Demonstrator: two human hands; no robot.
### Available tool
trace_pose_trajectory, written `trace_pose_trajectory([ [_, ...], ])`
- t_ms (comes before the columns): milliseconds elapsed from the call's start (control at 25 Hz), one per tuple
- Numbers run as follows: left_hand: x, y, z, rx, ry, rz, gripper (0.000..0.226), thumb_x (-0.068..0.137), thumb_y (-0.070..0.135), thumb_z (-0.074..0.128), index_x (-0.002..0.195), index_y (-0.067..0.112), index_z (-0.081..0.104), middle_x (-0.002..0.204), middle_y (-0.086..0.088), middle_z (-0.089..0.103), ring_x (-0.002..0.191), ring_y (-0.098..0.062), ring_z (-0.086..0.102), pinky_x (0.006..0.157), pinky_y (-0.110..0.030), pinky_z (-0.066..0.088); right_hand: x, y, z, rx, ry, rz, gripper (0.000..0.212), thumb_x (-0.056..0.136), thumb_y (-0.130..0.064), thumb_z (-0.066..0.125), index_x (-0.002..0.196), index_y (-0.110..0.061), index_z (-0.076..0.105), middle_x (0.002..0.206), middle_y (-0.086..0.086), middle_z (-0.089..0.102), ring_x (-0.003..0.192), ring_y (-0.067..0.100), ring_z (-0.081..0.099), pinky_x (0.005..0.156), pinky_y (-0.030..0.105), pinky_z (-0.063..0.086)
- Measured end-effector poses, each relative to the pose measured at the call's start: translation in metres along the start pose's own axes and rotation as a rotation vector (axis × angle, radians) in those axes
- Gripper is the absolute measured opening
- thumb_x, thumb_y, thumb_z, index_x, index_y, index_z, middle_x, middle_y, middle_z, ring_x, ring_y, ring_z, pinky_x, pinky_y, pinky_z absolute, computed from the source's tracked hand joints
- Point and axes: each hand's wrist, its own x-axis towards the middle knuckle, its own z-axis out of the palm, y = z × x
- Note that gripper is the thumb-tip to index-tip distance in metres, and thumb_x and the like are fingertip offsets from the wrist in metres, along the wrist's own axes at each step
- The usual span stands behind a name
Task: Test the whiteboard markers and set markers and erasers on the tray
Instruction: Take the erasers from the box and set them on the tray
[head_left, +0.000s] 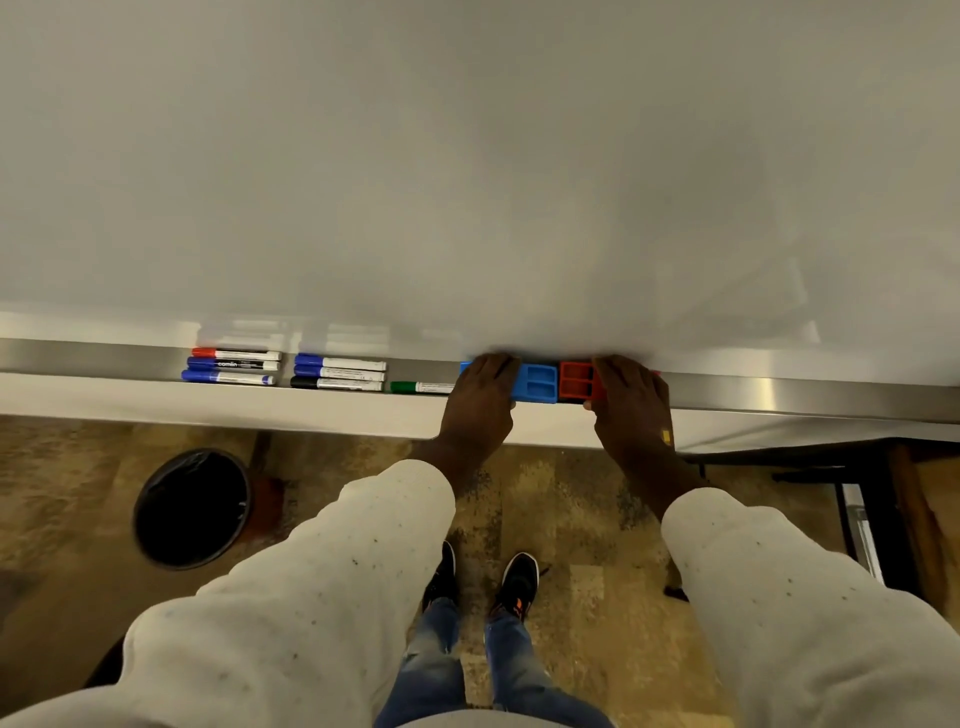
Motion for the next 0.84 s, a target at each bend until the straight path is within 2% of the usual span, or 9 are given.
trace_pose_trajectory([
  [240,0.004,0.015,0.009,-0.001,0.007,0.059,0.062,0.077,0.012,0.075,0.135,0.008,0.053,0.131,-0.011,0.056,0.124,-0.031,0.049,0.108,-0.043,0.038,-0.006,0.018,-0.008,0.038,0.063,0.051,0.069,0.072,-0.013,0.082,0.135,-0.012,0.053,0.132,0.011,0.055,0.126,0.034,0.048,0.107,0.048,0.035],
  [520,0.003,0.013,0.010,-0.004,-0.004,0.019,0.062,0.077,0.008,0.075,0.134,0.007,0.053,0.130,-0.012,0.056,0.125,-0.031,0.049,0.108,-0.042,0.038,-0.002,0.018,0.000,0.041,0.016,0.036,0.068,0.075,-0.019,0.080,0.136,-0.014,0.052,0.135,0.007,0.054,0.128,0.030,0.047,0.109,0.047,0.033],
  [840,0.002,0.022,0.004,0.009,0.019,0.008,0.061,0.077,0.009,0.075,0.134,0.008,0.053,0.130,-0.012,0.057,0.125,-0.031,0.049,0.108,-0.042,0.038,-0.005,0.019,-0.008,0.085,0.047,0.038,0.069,0.074,-0.018,0.081,0.136,-0.014,0.052,0.134,0.009,0.054,0.126,0.032,0.048,0.108,0.048,0.036],
])
